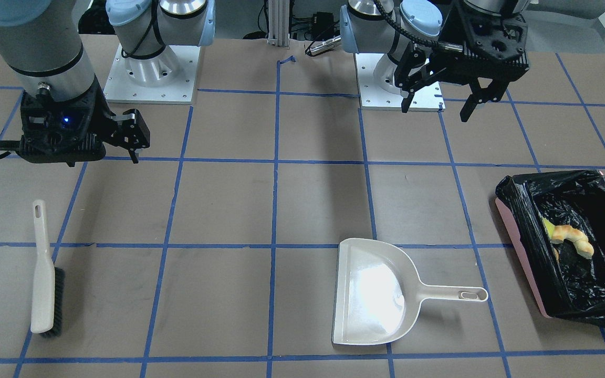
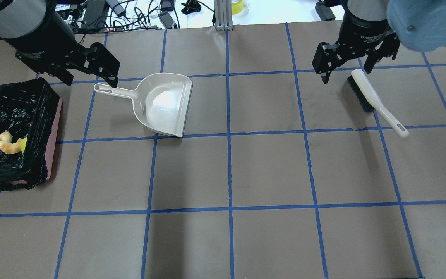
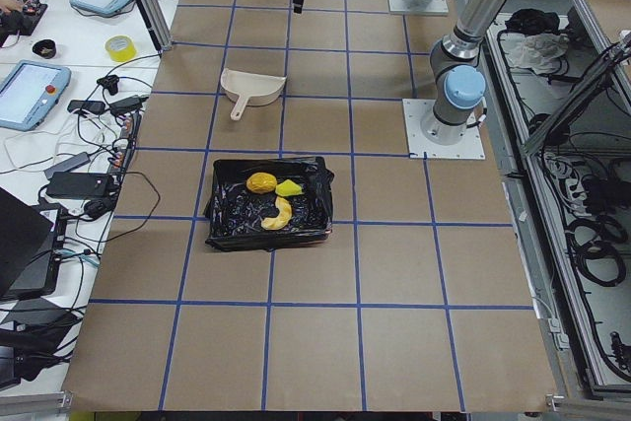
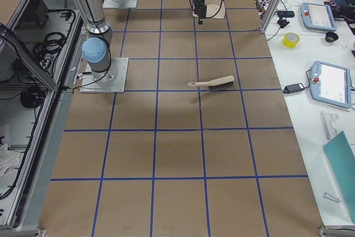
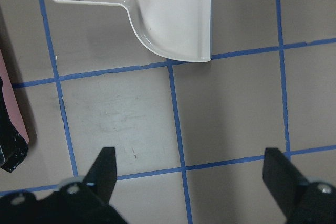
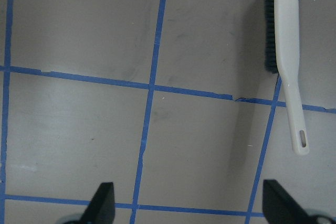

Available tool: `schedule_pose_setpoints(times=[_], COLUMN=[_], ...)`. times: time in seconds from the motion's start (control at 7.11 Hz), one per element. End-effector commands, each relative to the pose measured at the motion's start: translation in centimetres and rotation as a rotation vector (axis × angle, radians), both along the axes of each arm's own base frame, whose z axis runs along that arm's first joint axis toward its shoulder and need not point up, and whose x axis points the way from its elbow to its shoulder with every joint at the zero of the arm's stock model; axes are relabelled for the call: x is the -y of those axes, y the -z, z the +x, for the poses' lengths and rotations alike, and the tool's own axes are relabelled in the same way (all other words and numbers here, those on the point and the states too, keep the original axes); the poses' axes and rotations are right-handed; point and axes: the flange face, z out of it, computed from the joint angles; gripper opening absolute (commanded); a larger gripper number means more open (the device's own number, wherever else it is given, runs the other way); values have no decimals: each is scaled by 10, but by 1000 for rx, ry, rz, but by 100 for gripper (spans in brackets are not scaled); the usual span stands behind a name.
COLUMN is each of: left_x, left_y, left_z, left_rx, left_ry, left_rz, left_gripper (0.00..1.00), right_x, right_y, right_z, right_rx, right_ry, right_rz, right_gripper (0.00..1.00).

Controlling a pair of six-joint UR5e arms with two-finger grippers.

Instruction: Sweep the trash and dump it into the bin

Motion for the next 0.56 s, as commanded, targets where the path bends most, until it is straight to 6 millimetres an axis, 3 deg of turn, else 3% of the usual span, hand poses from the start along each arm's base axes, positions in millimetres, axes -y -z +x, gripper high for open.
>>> schedule_pose_setpoints(times=[0.0, 0.14, 0.42], left_x=[-1, 4, 6], left_y=[2, 17, 24], left_z=[7, 9, 7], left_rx=[29, 41, -37], left_ry=[-12, -12, -19], left_rz=[22, 77, 98], left_gripper=[100, 100, 100], right_x=[0, 0, 0], right_y=[-1, 0, 0], right_z=[0, 0, 0], right_rx=[-2, -4, -2], right_ry=[-1, -1, -1], right_rz=[-2, -1, -1], right_gripper=[100, 100, 100])
